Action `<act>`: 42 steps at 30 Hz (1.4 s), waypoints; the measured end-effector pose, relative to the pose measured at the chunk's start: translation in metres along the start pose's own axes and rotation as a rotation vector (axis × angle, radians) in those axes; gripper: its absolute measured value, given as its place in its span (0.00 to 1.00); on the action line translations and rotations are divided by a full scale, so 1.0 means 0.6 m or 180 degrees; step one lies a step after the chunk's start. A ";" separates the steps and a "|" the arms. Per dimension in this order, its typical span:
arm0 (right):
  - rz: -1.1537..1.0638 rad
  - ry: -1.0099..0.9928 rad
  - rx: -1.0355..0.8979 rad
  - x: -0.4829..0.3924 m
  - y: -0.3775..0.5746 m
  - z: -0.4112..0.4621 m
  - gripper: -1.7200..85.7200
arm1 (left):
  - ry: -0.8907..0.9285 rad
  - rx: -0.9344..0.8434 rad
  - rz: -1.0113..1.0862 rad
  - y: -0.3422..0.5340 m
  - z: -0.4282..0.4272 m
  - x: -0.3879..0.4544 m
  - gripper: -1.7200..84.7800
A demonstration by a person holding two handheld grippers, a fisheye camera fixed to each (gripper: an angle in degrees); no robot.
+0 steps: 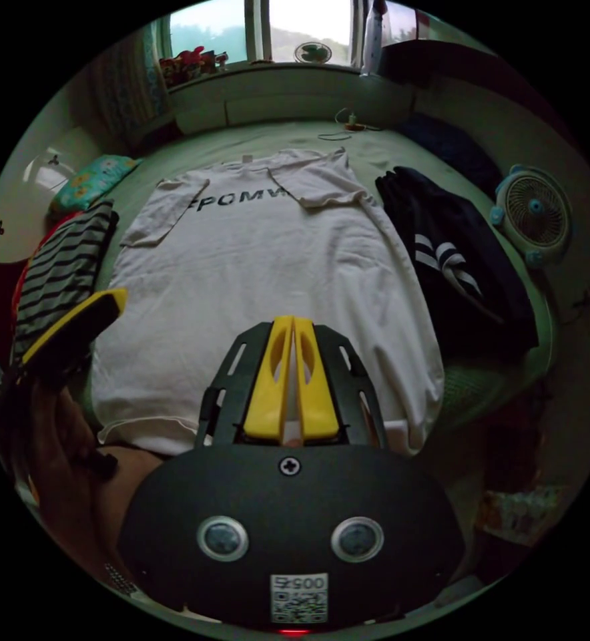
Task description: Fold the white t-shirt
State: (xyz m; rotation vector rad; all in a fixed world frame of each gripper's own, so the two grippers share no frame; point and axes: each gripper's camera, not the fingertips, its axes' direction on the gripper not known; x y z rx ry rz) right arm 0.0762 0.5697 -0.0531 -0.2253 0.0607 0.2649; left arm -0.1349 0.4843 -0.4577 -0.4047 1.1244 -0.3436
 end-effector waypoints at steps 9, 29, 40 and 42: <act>-0.0125 0.0021 -0.0022 -0.019 -0.014 0.023 0.01 | -0.0082 -0.0030 0.0133 -0.022 -0.001 0.023 0.01; -0.0232 0.0237 -0.0098 -0.041 -0.082 0.109 0.01 | -0.0033 -0.0148 0.0159 -0.160 0.013 0.017 0.01; -0.0269 0.0294 -0.0096 -0.032 -0.132 0.158 0.01 | 0.0199 -0.0143 -0.0149 -0.270 0.014 -0.022 0.01; -0.0282 0.0308 -0.0099 -0.030 -0.141 0.166 0.01 | 0.0169 -0.0134 -0.0078 -0.296 0.013 -0.021 0.01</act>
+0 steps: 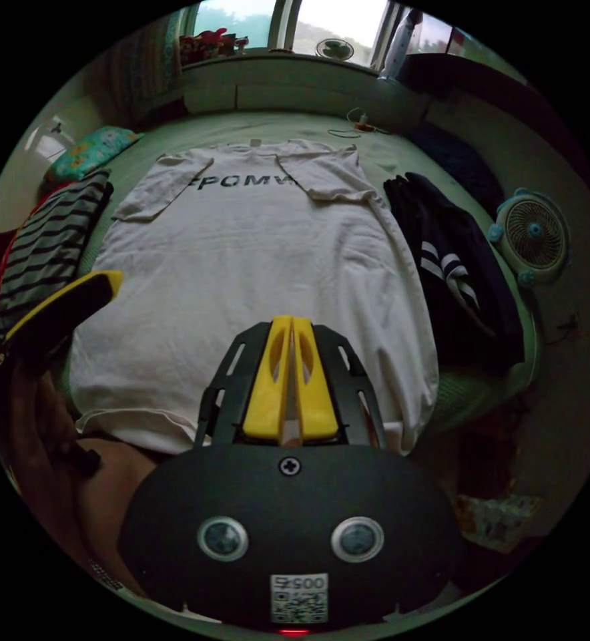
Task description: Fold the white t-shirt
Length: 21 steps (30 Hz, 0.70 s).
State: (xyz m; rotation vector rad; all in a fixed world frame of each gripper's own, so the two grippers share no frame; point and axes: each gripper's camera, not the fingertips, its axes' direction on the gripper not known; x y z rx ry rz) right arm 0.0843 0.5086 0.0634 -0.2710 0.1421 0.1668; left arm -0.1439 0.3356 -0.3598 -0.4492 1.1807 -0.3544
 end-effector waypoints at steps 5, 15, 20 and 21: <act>-0.0008 0.0009 0.0018 0.008 -0.022 0.015 0.01 | -0.0150 0.0197 0.0362 -0.048 -0.016 0.016 0.01; 0.0254 -0.0402 0.0197 0.081 -0.082 0.036 0.01 | -0.0388 0.0785 0.0262 -0.184 -0.051 -0.023 0.02; -0.0020 -0.0395 0.0812 0.132 -0.170 0.003 0.02 | -0.0158 0.0794 0.0466 -0.351 -0.045 -0.084 0.05; -0.0190 -0.0314 0.0969 0.142 -0.212 -0.005 0.04 | -0.0210 0.0766 0.0543 -0.402 -0.037 -0.101 0.08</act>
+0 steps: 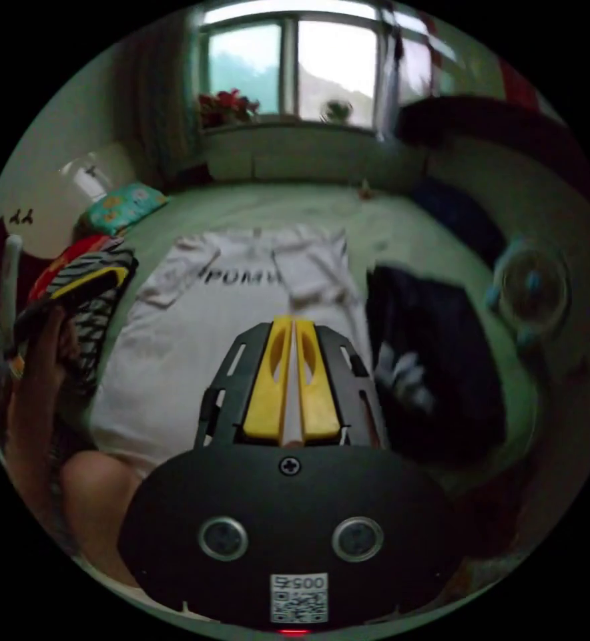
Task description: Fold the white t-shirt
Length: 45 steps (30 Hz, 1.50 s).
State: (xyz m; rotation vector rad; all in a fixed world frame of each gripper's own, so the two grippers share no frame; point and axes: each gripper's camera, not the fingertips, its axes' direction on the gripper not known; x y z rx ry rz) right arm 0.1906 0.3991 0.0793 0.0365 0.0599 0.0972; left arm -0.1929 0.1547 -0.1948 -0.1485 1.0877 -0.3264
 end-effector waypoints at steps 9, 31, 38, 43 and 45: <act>-0.0661 -0.0037 -0.0809 0.129 -0.303 0.321 0.18 | -0.0292 -0.0831 0.0181 -0.245 0.228 -0.164 0.26; 0.0144 0.0226 -0.0778 0.217 -0.505 0.449 0.00 | -0.0112 -0.1108 -0.0236 -0.463 0.197 -0.290 0.06; 0.0093 0.0526 -0.0250 0.207 -0.558 0.320 0.00 | -0.0391 -0.0370 -0.0203 -0.497 0.053 -0.317 0.06; 0.0048 0.0435 -0.0128 0.221 -0.471 0.243 0.00 | 0.0017 -0.0263 -0.0279 -0.423 -0.026 -0.349 0.07; 0.0009 0.0406 -0.0104 0.228 -0.423 0.204 0.00 | 0.0036 -0.0274 -0.0176 -0.363 -0.077 -0.355 0.07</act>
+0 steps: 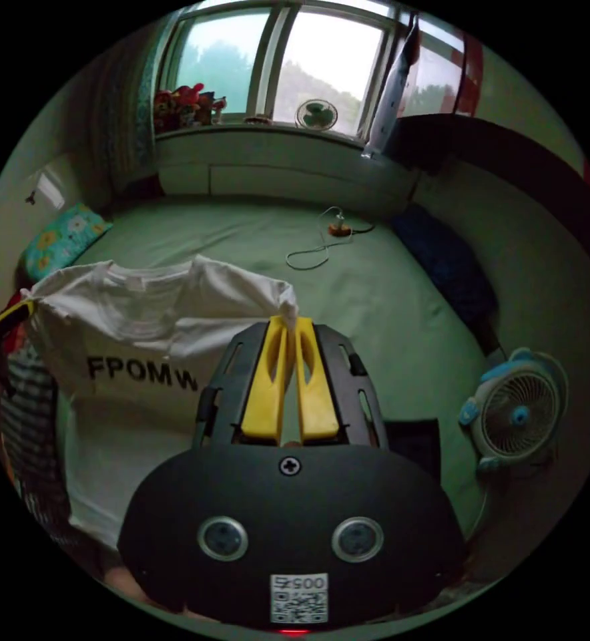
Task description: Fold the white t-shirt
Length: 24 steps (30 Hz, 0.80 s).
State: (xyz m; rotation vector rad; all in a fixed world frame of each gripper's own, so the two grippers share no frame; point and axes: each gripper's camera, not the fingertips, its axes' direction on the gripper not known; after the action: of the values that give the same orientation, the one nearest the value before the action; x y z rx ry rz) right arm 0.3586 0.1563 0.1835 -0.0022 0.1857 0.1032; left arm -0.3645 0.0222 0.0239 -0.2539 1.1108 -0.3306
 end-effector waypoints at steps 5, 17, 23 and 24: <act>-0.0168 -0.0346 -0.0248 0.043 0.183 -0.093 0.01 | 0.0321 -0.0182 0.0072 0.169 -0.072 -0.019 0.07; -0.0437 -0.0936 -0.1044 0.041 0.525 -0.195 0.18 | 0.0605 -0.0948 0.0166 0.490 -0.174 -0.032 0.20; -0.0718 -0.0944 -0.1075 0.002 0.632 -0.236 0.18 | 0.0628 -0.1137 0.0215 0.608 -0.182 -0.040 0.20; -0.0761 -0.0899 -0.1062 -0.012 0.644 -0.237 0.18 | 0.0591 -0.1129 0.0195 0.622 -0.182 -0.043 0.19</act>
State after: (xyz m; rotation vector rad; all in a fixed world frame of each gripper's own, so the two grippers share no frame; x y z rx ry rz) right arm 0.2859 0.5384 0.0478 -0.3399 -0.1163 -0.1052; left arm -0.4242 0.3728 -0.1363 -0.5095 1.3568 -0.1011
